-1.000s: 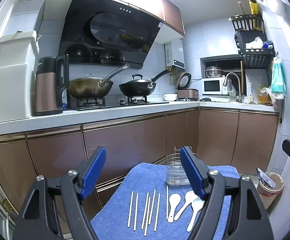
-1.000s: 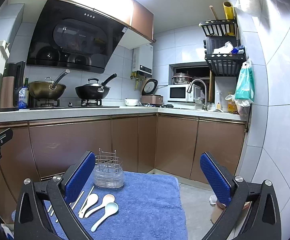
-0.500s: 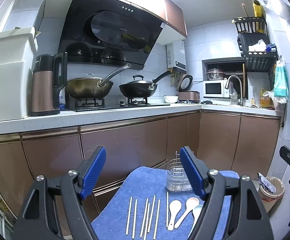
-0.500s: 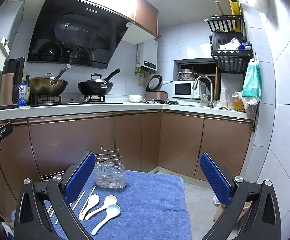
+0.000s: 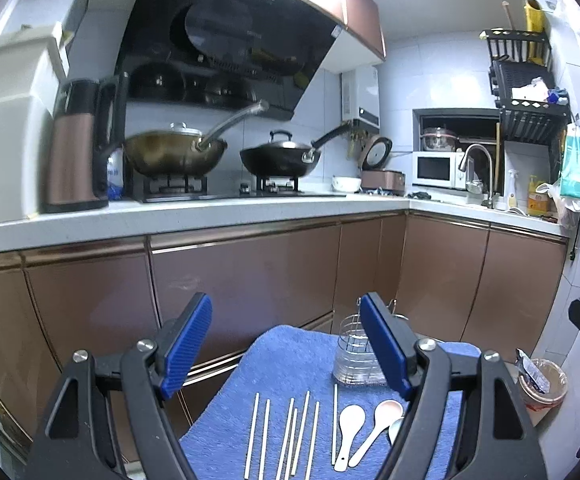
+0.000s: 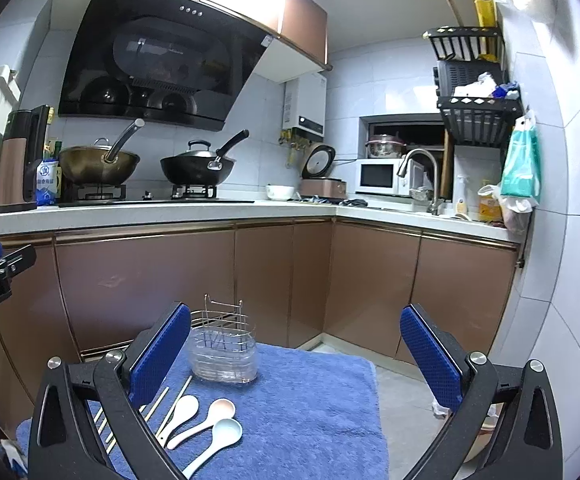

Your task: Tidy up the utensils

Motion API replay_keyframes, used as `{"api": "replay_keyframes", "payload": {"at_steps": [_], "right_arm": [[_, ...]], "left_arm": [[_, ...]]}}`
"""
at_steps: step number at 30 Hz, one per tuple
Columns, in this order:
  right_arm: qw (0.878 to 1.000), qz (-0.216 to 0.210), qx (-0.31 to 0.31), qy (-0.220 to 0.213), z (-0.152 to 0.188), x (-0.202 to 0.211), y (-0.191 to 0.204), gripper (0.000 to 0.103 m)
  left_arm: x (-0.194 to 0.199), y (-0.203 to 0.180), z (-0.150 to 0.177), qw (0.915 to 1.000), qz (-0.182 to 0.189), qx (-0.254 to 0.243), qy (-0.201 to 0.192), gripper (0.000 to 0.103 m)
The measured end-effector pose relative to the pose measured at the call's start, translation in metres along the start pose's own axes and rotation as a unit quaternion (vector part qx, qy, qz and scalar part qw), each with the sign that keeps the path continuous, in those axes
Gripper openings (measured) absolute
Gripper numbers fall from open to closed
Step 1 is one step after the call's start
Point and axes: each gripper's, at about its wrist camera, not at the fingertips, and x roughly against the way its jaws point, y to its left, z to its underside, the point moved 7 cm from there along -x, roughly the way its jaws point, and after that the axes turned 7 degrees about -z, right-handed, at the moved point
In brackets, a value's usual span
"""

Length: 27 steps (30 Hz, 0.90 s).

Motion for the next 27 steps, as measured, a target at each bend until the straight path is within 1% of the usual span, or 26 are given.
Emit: {"api": "replay_keyframes", "payload": {"at_steps": [2,4,6,8,9,11,13,14,15,16,18,19,20,21,22,23,26,27], "right_arm": [[1.000,-0.011,-0.001,0.007,0.000,-0.009,-0.002,0.103],[0.999,-0.029,-0.005,0.020,0.003,-0.022,-0.003,0.103],[0.998,-0.048,-0.012,0.042,0.011,-0.038,-0.004,0.103],[0.994,-0.076,-0.024,0.071,0.023,-0.057,-0.003,0.103],[0.992,-0.087,-0.031,0.082,0.029,-0.065,-0.003,0.103],[0.986,-0.112,-0.051,0.115,0.046,-0.087,-0.003,0.102],[0.979,-0.129,-0.066,0.141,0.061,-0.104,-0.003,0.099],[0.974,-0.139,-0.078,0.161,0.072,-0.117,-0.003,0.096],[0.971,-0.144,-0.083,0.173,0.080,-0.124,-0.002,0.093],[0.966,-0.149,-0.090,0.189,0.089,-0.134,-0.001,0.091],[0.959,-0.161,-0.099,0.213,0.106,-0.148,0.002,0.083],[0.955,-0.166,-0.101,0.223,0.112,-0.154,0.005,0.081],[0.951,-0.174,-0.102,0.236,0.120,-0.161,0.008,0.078],[0.948,-0.177,-0.102,0.243,0.126,-0.166,0.010,0.075],[0.946,-0.181,-0.101,0.251,0.131,-0.171,0.012,0.074],[0.942,-0.186,-0.100,0.260,0.138,-0.177,0.015,0.073],[0.935,-0.196,-0.103,0.278,0.151,-0.187,0.019,0.071],[0.931,-0.201,-0.105,0.285,0.157,-0.191,0.022,0.069]], "left_arm": [[-0.012,0.003,0.002,0.9998,0.004,0.001,0.018,0.075],[-0.031,0.010,0.007,0.9988,0.008,0.003,0.049,0.075],[-0.048,0.014,0.015,0.9967,0.016,0.000,0.079,0.075],[-0.067,0.017,0.027,0.9930,0.028,-0.002,0.115,0.075],[-0.080,0.019,0.037,0.9894,0.035,-0.001,0.141,0.075],[-0.097,0.021,0.053,0.9830,0.046,0.002,0.177,0.074],[-0.115,0.020,0.073,0.9733,0.062,0.006,0.221,0.074],[-0.122,0.017,0.083,0.9678,0.072,0.007,0.241,0.074],[-0.132,0.012,0.097,0.9600,0.085,0.008,0.267,0.074],[-0.137,0.009,0.104,0.9557,0.092,0.008,0.279,0.074],[-0.153,0.000,0.129,0.9406,0.110,0.005,0.321,0.073],[-0.159,-0.002,0.135,0.9353,0.114,0.005,0.335,0.068],[-0.167,-0.006,0.145,0.9280,0.119,0.004,0.353,0.059],[-0.176,-0.011,0.157,0.9187,0.125,0.001,0.375,0.054],[-0.181,-0.013,0.162,0.9141,0.126,0.000,0.385,0.047],[-0.190,-0.017,0.171,0.9071,0.128,-0.002,0.401,0.045],[-0.213,-0.024,0.183,0.8977,0.127,-0.009,0.422,0.044],[-0.222,-0.029,0.186,0.8923,0.129,-0.012,0.432,0.043]]}}
